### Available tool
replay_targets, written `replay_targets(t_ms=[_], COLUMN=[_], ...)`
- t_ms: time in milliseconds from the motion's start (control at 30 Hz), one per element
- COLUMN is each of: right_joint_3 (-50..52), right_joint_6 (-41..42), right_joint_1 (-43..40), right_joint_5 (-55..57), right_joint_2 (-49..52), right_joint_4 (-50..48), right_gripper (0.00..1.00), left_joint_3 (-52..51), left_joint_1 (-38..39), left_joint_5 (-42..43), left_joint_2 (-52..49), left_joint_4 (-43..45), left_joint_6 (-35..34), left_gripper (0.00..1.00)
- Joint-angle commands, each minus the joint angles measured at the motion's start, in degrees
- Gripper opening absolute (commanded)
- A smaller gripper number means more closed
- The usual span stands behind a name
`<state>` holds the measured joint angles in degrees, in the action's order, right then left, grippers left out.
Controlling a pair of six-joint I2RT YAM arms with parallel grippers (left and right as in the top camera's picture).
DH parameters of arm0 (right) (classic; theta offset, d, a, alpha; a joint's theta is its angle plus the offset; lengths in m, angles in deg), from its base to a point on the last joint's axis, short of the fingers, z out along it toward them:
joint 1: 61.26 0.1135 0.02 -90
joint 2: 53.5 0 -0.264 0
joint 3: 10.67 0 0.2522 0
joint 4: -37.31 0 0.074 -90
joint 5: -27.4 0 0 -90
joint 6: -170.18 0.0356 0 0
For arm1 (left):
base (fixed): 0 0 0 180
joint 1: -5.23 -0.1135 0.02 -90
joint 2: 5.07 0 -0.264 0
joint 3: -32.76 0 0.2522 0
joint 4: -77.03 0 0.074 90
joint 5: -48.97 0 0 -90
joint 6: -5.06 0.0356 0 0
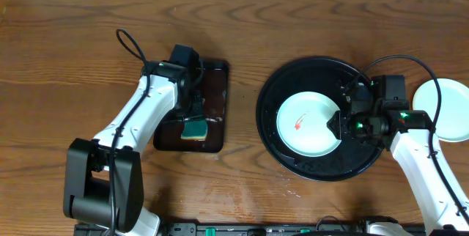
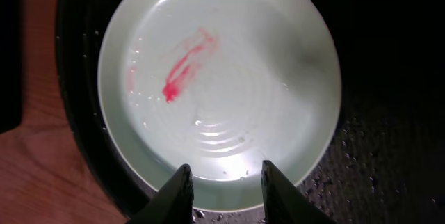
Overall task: Clean dirty plates on tray and stack at the side
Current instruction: 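Carry the sponge with the left gripper over the remaining plate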
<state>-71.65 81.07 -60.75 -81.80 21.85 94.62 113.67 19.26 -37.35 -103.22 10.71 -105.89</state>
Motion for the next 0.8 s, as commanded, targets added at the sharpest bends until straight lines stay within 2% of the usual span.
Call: replay_targets(t_ms=[0, 100, 233, 267, 300, 333, 500, 567, 767], right_joint_3=[-0.8, -0.8, -0.8, -0.8, -0.8, -0.8, -0.8, -0.6, 0.8], right_joint_6=[2.1, 4.5, 11.1, 11.1, 11.1, 11.1, 6.9, 4.2, 4.4], right_joint_1=[0.4, 0.1, -0.7, -1.0, -1.4, -1.6, -1.7, -1.7, -1.7], right_joint_5=[3.2, 5.6, 12.1, 12.2, 12.0, 11.7, 9.1, 6.4, 6.3], right_joint_2=[-0.4, -0.4, -0.4, -0.4, -0.4, -0.4, -0.3, -0.3, -0.3], right_joint_4=[0.0, 0.6, 2.6, 2.6, 2.4, 2.3, 1.7, 1.7, -1.0], right_gripper=[0.32, 0.33, 0.34, 0.34, 0.34, 0.34, 0.34, 0.33, 0.34], left_joint_3=[-3.4, -8.5, -14.0, -14.8, -15.4, -15.5, -14.5, -11.9, -2.0], left_joint_1=[0.1, 0.2, 0.2, 0.2, 0.2, 0.2, 0.1, 0.1, 0.2], left_joint_5=[1.3, 1.9, 1.9, 1.9, 1.9, 1.7, 1.2, 1.0, 0.8], left_joint_2=[-0.9, -0.9, -0.9, -0.9, -0.9, -0.9, -0.6, -0.2, 2.6], left_joint_4=[2.9, 9.7, 16.7, 17.7, 18.5, 18.6, 17.7, 14.8, 4.8], left_joint_6=[-0.6, -3.2, -4.4, -4.4, -4.4, -4.4, -2.4, -1.5, 0.7], left_gripper=[0.53, 0.47, 0.32, 0.25, 0.13, 0.08, 0.08, 0.07, 0.07])
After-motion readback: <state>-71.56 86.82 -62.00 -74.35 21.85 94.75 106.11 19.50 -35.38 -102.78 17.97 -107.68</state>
